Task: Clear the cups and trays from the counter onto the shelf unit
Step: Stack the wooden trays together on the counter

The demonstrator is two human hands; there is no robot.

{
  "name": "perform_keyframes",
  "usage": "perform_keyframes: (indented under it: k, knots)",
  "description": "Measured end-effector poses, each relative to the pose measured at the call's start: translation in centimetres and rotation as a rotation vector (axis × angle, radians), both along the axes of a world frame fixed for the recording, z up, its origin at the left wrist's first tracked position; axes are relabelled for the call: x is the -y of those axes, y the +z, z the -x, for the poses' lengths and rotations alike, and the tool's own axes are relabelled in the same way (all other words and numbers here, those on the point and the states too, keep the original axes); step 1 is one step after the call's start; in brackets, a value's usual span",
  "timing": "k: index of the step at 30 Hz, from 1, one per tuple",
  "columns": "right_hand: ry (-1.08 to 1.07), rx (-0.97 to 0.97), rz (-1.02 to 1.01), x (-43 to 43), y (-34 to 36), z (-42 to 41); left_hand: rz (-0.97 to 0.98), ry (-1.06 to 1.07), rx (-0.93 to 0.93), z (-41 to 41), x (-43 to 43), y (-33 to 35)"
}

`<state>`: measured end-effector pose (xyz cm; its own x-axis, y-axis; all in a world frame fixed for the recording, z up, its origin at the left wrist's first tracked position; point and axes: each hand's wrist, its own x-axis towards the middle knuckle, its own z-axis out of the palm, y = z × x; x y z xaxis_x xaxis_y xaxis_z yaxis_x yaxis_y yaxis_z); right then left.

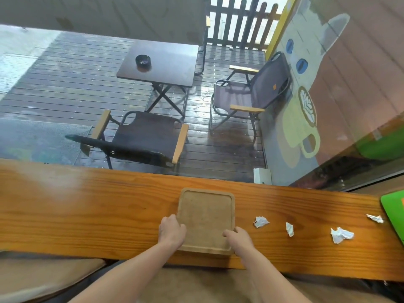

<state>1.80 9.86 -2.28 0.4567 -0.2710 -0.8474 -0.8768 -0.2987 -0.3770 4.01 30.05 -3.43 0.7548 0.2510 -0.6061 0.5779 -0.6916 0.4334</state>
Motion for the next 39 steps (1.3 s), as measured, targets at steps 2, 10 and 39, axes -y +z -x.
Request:
perform_keyframes:
  k: [2, 10, 39]
  knots:
    - [-0.004, -0.004, -0.013, 0.1, 0.0, -0.1, 0.021, 0.012, -0.024, -0.2, -0.3, 0.0]
    - [-0.113, 0.010, -0.020, -0.7, -1.8, -0.1, 0.088, 0.089, -0.116, -1.4, 0.4, -0.7]
    - [-0.362, 0.276, -0.317, 2.7, 6.1, 1.4, 0.830, 0.247, -0.201, -3.4, 0.1, 7.3]
